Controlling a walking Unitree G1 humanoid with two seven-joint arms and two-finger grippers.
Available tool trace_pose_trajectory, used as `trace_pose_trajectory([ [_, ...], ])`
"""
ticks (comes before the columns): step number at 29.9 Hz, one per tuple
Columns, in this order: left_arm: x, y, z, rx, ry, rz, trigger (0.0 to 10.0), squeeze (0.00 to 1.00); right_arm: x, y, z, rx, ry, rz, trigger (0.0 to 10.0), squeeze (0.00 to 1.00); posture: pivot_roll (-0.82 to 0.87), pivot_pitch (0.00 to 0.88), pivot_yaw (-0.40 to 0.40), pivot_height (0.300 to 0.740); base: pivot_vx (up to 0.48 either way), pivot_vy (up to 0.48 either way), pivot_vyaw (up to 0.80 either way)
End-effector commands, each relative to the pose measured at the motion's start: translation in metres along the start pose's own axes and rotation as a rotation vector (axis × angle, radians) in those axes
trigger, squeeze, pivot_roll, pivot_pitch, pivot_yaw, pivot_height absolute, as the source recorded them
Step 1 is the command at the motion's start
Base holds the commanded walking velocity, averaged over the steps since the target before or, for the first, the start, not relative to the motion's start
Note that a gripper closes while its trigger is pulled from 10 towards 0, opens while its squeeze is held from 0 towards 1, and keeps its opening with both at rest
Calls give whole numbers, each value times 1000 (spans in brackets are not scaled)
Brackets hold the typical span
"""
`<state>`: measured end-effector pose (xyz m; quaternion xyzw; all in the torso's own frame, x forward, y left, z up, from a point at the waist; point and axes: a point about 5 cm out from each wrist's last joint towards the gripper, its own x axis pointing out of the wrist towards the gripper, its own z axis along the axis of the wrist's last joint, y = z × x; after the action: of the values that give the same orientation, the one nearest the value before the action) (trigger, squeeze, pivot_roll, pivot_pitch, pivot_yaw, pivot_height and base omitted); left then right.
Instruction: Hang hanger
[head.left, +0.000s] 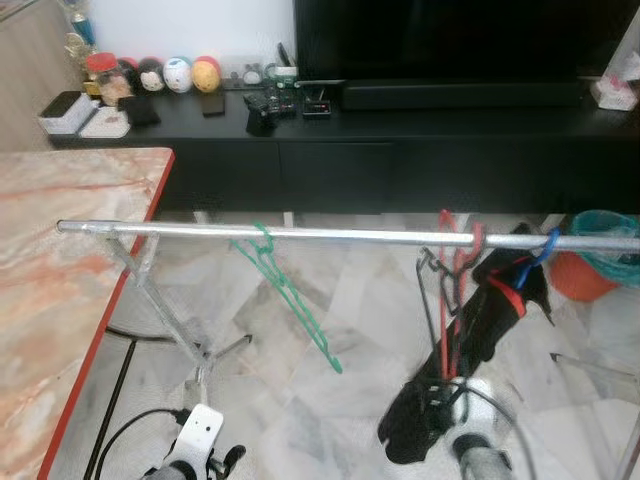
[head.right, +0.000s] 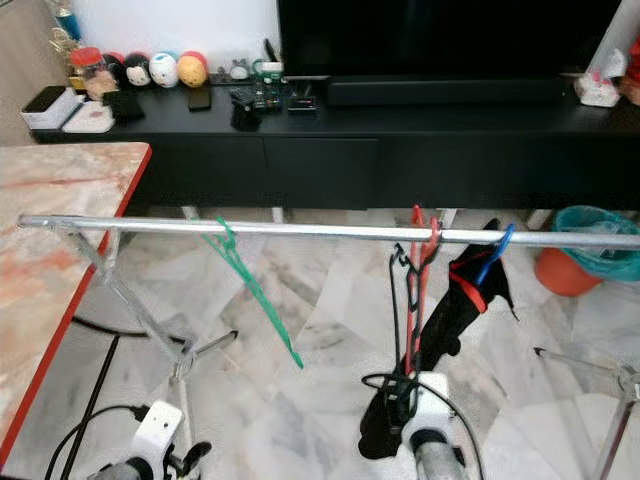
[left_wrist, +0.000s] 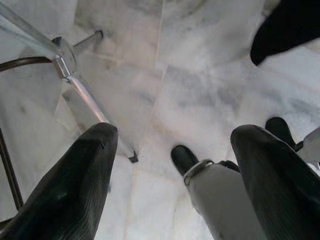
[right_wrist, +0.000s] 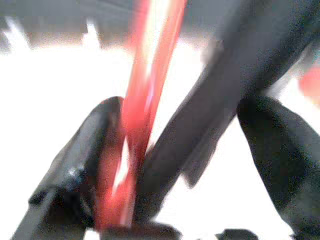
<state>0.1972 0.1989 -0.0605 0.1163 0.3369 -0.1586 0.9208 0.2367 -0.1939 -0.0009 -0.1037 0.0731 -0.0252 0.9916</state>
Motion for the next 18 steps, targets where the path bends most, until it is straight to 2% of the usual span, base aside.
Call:
trace_pose_trajectory([
  [1,-2,0,-5,1,19,7,10000,0,4,-9,24,-224,-218,-8,10000,0,-9,71,20,740,0,0,0],
  [2,-2,0,-5,1,18,7,10000,0,5,-9,12,-128,-101,-26,10000,0,-9,71,20,740,0,0,0],
  [3,-2,0,-5,1,18,7,10000,0,5,-6,9,-47,-37,-32,10000,0,-9,71,20,740,0,0,0],
  [5,-2,0,-5,1,18,8,10000,0,5,-2,8,32,17,-31,10000,0,-9,68,20,740,0,0,0],
  [8,-2,-1,-5,1,20,7,10000,0,5,-3,5,25,29,-22,10000,0,-9,66,19,740,0,0,0],
  [9,-2,0,-6,0,20,7,10000,0,5,-5,10,-77,-38,-29,10000,0,-6,66,18,740,0,0,0],
  [11,-2,0,-6,-3,21,7,10000,0,2,-8,18,-186,-114,-35,10000,0,-6,66,18,740,0,0,0],
  [12,-2,0,-7,-3,23,7,10000,0,-5,-1,4,3,7,-10,10000,0,-8,67,19,740,0,0,0],
  [13,-2,0,-7,-3,23,7,10000,0,-5,-1,4,3,7,-10,10000,0,-8,67,19,740,0,0,0],
  [14,-2,0,-7,-2,24,7,10000,0,-9,4,-4,115,70,7,10000,0,-10,67,20,740,0,0,0],
  [16,-3,0,-7,-2,25,6,10000,0,-11,4,-10,94,107,3,10000,0,-12,67,20,740,0,0,0],
  [18,-3,-1,-7,-1,22,3,10000,0,-18,3,-24,73,218,10,10000,0,-11,66,21,740,0,0,0],
])
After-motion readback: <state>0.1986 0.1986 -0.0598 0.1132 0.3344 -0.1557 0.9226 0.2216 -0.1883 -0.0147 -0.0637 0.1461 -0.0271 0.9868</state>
